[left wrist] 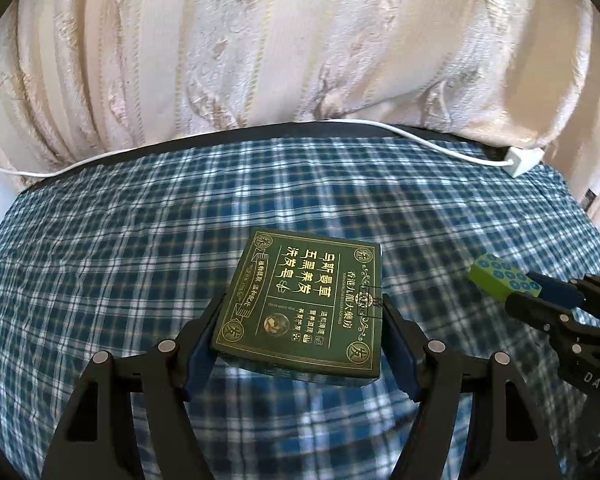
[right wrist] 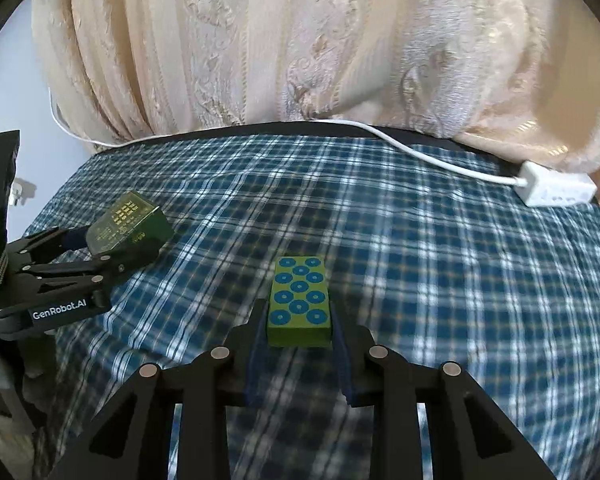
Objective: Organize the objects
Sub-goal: 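Lift both held objects and carry them to the clear bowl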
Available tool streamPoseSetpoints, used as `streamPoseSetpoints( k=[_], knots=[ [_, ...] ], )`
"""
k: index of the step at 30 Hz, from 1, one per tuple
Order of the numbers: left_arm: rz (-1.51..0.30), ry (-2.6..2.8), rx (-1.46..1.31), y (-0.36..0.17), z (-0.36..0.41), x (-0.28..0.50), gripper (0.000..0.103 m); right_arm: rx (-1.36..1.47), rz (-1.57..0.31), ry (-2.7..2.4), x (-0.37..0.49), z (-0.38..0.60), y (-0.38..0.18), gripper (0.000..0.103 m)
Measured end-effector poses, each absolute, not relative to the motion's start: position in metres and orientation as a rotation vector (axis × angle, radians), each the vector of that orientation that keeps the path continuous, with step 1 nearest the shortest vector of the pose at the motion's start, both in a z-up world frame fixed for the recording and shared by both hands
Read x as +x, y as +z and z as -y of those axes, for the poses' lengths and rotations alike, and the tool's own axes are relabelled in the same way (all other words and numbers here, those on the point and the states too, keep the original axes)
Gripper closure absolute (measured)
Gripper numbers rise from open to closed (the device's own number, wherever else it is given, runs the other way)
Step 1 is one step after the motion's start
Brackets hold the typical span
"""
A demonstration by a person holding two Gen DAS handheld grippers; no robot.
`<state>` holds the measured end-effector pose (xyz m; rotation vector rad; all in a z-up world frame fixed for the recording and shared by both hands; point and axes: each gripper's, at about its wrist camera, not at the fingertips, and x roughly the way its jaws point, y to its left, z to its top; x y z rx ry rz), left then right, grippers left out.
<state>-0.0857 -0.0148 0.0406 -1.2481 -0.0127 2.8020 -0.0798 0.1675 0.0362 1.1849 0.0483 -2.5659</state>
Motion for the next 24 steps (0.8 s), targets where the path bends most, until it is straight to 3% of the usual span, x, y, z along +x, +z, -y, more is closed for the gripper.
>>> streamPoseSetpoints(
  k=[21,24],
  knots=[
    [-0.067,2.720,-1.185,0.049,-0.028,-0.062,0.030,1.278,-0.040,-2.623,-0.036,-0.198,0.019,0.070],
    [-0.067,2.716,-1.182,0.050,-0.030,-0.061,0.030,1.293,-0.026,-2.624,-0.038,-0.197,0.018,0.057]
  ],
)
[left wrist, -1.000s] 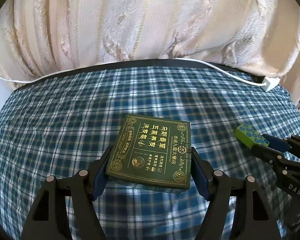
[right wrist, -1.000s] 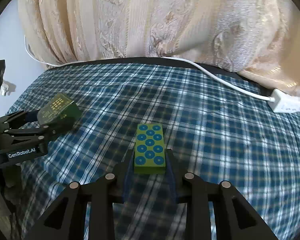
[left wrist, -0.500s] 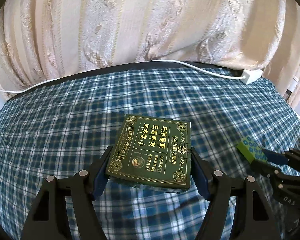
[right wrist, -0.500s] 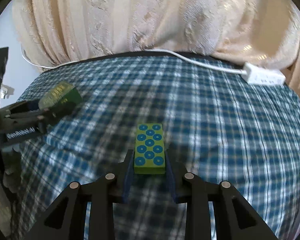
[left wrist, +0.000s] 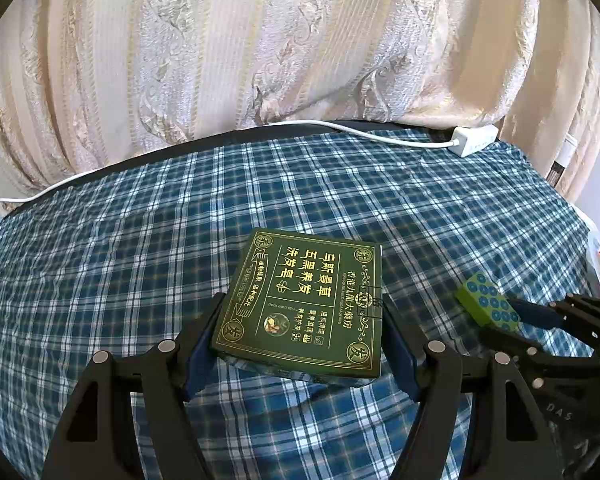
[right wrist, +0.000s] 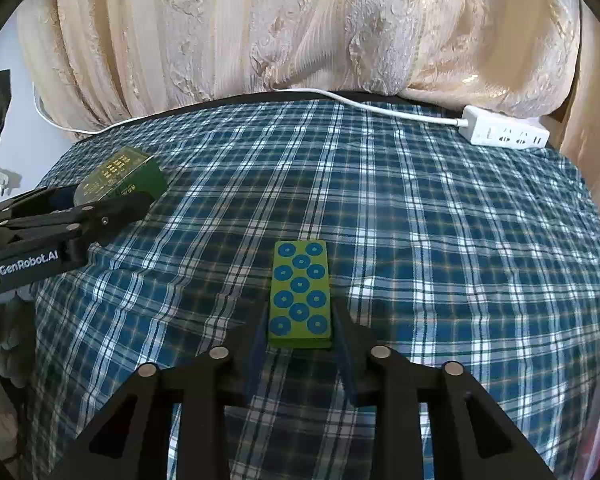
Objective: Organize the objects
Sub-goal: 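Lift both held objects and carry them to the clear bowl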
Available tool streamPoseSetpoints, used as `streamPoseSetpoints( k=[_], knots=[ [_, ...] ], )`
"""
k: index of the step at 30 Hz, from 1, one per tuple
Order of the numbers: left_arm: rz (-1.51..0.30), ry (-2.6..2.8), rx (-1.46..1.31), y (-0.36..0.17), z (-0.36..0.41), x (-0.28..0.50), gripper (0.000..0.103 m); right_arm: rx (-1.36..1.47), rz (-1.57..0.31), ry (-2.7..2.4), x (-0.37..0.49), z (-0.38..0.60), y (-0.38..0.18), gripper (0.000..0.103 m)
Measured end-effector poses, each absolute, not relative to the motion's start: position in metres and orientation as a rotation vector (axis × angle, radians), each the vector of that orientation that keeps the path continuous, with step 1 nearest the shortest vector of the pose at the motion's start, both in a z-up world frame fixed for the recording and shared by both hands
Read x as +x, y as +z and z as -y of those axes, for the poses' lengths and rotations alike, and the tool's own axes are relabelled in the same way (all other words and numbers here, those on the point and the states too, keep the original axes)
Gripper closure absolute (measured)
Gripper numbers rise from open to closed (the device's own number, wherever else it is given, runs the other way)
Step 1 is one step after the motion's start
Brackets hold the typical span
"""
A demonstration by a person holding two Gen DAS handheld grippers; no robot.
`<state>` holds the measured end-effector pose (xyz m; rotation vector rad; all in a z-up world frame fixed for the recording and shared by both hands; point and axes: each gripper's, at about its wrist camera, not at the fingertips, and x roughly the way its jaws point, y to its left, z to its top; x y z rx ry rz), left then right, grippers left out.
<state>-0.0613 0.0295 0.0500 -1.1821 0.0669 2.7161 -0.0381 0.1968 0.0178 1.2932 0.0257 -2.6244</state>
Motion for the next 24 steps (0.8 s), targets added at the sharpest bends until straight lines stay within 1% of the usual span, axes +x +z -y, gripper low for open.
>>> streamPoseSetpoints(
  k=[1,9,10,11,14,24],
  knots=[
    [-0.066,2.716,-1.182,0.050,-0.030,-0.061,0.030,1.290,-0.026,-2.632,-0.038,-0.196,0.018,0.051],
    [-0.072,2.714,-1.167,0.052,-0.033,-0.057,0.030,1.291,-0.074,-2.659,-0.047,-0.188,0.015,0.051],
    [-0.073,2.713,-1.166,0.052,-0.034,-0.057,0.030,1.289,-0.087,-2.662,-0.047,-0.186,0.015,0.054],
    [-0.075,2.712,-1.165,0.052,-0.034,-0.057,0.030,1.285,-0.101,-2.668,-0.046,-0.186,0.015,0.061],
    [-0.079,2.709,-1.164,0.052,-0.036,-0.056,0.030,1.282,-0.110,-2.677,-0.044,-0.186,0.016,0.071],
    [-0.123,2.673,-1.139,0.053,-0.054,-0.047,0.030,1.245,0.042,-2.720,-0.015,-0.219,0.032,0.071]
  ],
)
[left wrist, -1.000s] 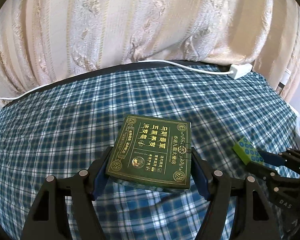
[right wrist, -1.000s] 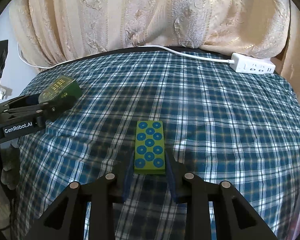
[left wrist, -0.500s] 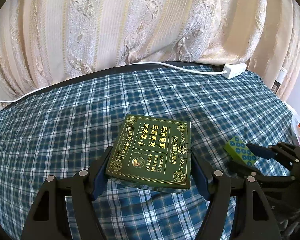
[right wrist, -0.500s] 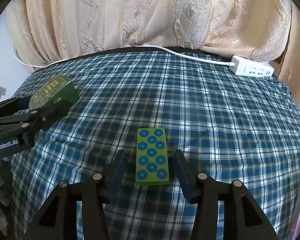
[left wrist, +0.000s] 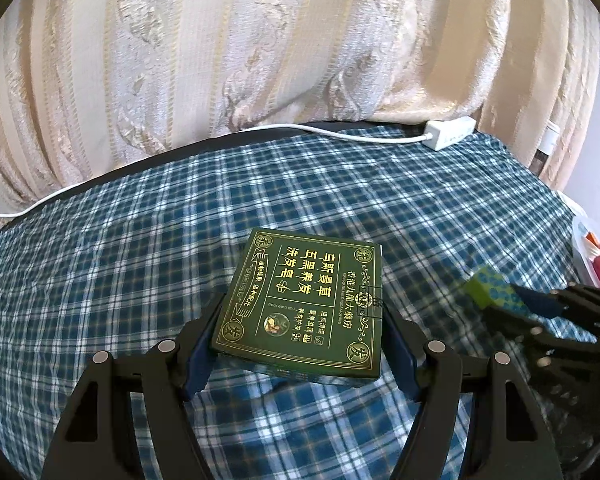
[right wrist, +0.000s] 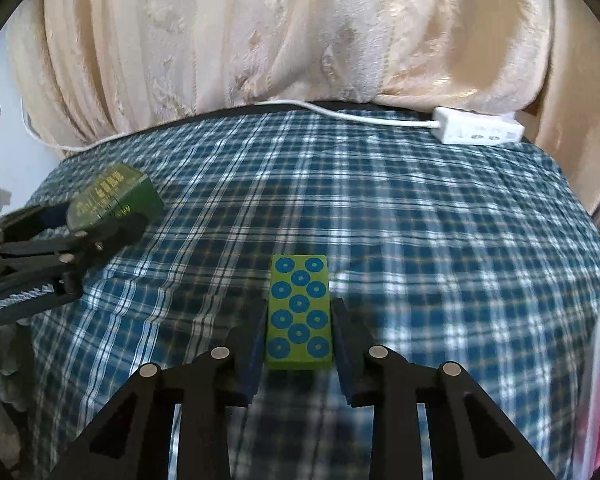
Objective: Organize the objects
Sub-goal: 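Lift both held objects and carry them to the clear bowl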
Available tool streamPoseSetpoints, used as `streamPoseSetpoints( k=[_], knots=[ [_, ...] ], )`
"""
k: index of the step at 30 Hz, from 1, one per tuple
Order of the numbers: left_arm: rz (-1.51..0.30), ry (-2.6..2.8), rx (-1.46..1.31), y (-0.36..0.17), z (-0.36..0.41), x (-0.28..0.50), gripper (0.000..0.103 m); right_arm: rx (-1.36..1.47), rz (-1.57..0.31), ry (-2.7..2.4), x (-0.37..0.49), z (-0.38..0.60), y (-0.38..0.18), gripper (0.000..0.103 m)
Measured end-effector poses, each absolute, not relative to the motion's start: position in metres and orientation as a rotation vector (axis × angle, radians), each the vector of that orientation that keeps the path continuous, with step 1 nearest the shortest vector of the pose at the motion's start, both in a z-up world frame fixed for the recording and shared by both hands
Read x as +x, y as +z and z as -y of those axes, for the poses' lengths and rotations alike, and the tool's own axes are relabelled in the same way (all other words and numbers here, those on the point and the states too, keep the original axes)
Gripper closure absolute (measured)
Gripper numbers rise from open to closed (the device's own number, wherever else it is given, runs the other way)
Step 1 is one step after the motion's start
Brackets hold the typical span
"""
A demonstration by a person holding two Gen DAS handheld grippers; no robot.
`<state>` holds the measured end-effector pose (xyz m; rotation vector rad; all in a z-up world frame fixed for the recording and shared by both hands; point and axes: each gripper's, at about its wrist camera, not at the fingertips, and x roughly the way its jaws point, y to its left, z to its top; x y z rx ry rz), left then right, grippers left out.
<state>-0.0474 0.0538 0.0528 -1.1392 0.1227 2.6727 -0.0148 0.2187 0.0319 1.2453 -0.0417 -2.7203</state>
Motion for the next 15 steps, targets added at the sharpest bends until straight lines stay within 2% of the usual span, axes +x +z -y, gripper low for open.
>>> streamPoseSetpoints(
  k=[15],
  knots=[
    [-0.185,2.559,-1.059,0.064,-0.110,-0.022,0.030,1.150,0.346,-2.966,0.056,-0.331,0.071,0.071]
  ],
)
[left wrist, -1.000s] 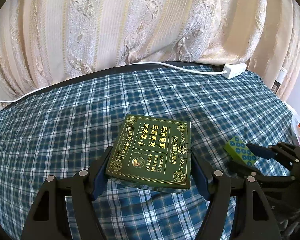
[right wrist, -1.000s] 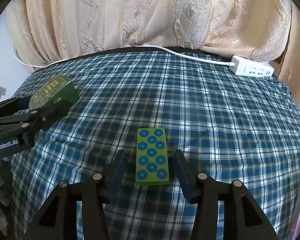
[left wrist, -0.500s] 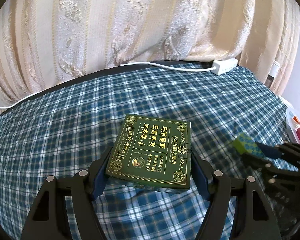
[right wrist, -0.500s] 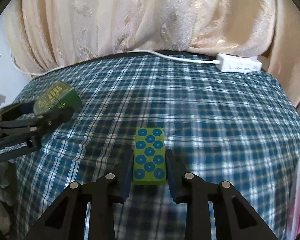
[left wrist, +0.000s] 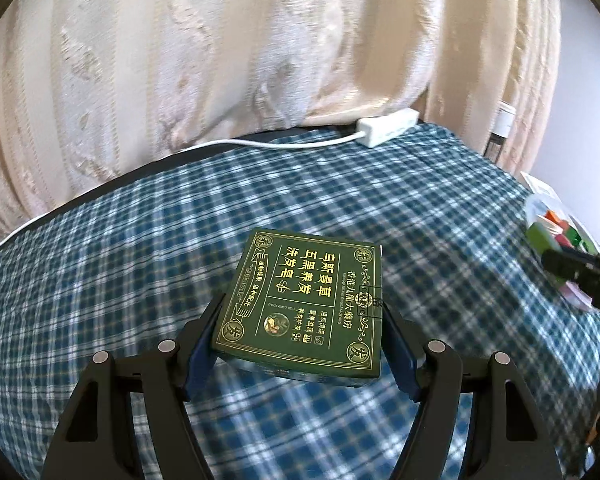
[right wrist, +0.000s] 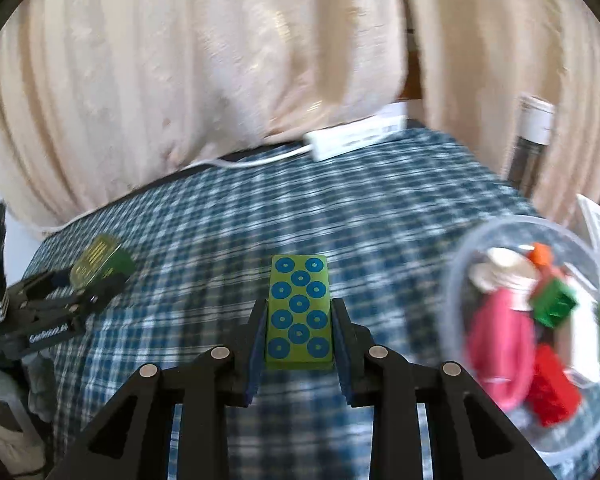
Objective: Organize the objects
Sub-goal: 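Lift both held objects and carry them to the clear bowl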
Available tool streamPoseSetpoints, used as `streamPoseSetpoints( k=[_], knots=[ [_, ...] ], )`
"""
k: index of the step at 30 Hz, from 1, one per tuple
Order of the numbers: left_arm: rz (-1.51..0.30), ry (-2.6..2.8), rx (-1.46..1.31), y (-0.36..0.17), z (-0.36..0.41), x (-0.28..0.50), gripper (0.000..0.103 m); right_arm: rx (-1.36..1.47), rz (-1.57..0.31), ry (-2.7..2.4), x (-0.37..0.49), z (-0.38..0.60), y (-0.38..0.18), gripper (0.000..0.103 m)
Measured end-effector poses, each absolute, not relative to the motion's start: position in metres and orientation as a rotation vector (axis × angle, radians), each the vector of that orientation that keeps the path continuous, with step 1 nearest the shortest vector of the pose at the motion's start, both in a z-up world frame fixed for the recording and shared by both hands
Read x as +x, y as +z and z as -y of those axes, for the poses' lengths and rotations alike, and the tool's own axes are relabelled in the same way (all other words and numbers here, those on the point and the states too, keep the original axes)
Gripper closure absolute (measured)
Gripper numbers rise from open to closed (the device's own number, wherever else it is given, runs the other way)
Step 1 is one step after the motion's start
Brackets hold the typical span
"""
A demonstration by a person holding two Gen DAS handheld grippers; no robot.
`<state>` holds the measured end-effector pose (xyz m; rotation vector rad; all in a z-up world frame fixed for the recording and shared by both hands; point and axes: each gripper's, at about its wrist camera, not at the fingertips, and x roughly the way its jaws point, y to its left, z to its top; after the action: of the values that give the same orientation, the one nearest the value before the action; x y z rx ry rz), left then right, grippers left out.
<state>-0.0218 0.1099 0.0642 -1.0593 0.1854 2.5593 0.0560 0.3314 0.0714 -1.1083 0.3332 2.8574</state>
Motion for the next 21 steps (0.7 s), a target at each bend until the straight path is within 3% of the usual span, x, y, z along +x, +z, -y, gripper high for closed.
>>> streamPoseSetpoints(
  k=[21],
  knots=[
    [-0.273,2.413,-0.991,0.084,-0.211,0.004,0.030,-0.855,-0.549,2.569,0.126,-0.481,0.073,0.071]
  ],
)
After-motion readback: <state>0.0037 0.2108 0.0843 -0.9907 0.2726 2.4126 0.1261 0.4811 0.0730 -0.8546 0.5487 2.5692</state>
